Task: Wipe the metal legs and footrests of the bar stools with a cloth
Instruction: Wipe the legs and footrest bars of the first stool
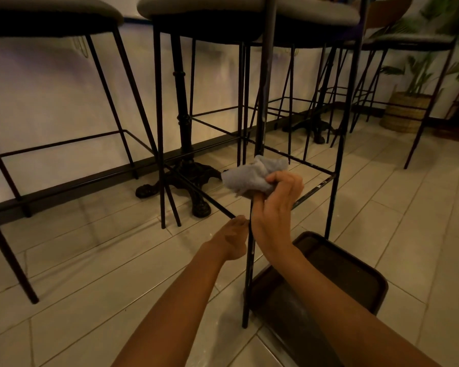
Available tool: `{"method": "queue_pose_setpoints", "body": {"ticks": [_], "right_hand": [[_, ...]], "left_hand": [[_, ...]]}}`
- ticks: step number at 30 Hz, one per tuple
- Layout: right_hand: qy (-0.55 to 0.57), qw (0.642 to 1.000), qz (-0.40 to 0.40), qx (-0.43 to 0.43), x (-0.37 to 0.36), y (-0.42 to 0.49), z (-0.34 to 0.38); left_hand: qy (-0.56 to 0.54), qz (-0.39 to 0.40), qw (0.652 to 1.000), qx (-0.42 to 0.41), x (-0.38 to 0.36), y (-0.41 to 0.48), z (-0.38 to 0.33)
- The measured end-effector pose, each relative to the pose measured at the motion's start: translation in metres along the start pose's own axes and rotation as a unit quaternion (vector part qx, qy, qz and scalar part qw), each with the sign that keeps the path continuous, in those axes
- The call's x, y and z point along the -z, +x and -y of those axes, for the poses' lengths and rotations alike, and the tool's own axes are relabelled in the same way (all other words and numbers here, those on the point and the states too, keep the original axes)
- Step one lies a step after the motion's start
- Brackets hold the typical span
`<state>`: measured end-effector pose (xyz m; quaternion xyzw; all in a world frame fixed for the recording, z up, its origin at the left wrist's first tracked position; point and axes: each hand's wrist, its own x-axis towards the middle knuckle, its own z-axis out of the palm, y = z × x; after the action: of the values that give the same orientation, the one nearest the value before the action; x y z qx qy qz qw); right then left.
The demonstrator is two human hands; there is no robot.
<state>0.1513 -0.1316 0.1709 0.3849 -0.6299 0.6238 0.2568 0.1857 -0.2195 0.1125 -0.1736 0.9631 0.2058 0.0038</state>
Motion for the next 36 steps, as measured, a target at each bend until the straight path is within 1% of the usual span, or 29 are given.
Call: {"method": "queue_pose_setpoints", "body": {"ticks": [2, 5, 10, 13, 16, 21, 26, 30, 34, 36], "right_hand": [[-0.003, 1.0, -0.001, -0.013, -0.006, 0.007, 0.005], [0.005, 1.0, -0.003, -0.024, -0.012, 0.016, 0.008], [0.111, 0.992, 0.013, -0.062, -0.015, 0.031, 0.013], [0.141, 0.988, -0.022, -0.05, -0.015, 0.043, 0.017], [0.161, 0.984, -0.058, -0.043, -0.018, 0.06, 0.02], [0.157, 0.985, -0.074, -0.003, -0.023, 0.089, 0.033], [0.147, 0.985, -0.086, -0.04, -0.032, 0.111, 0.039], [0.114, 0.988, -0.101, -0.032, -0.038, 0.121, 0.043], [0.115, 0.985, -0.131, -0.015, -0.042, 0.122, 0.044], [0.115, 0.985, -0.125, -0.007, -0.044, 0.117, 0.044]], "left_hand": [[-0.021, 0.015, 0.999, 0.019, 0.003, -0.003, -0.006], [-0.042, 0.016, 0.999, 0.029, 0.004, -0.003, -0.009], [-0.017, 0.047, 0.999, -0.004, -0.003, 0.001, 0.003], [0.004, 0.039, 0.999, -0.007, -0.006, 0.004, 0.006], [0.001, 0.034, 0.999, -0.012, -0.005, 0.003, 0.004], [0.01, 0.036, 0.999, -0.008, -0.006, 0.004, 0.005], [0.033, 0.03, 0.999, -0.021, -0.007, 0.005, 0.006], [0.041, 0.027, 0.998, -0.03, -0.008, 0.006, 0.007], [0.035, 0.029, 0.999, -0.029, -0.008, 0.006, 0.008], [0.039, 0.034, 0.998, -0.027, -0.008, 0.006, 0.007]]}}
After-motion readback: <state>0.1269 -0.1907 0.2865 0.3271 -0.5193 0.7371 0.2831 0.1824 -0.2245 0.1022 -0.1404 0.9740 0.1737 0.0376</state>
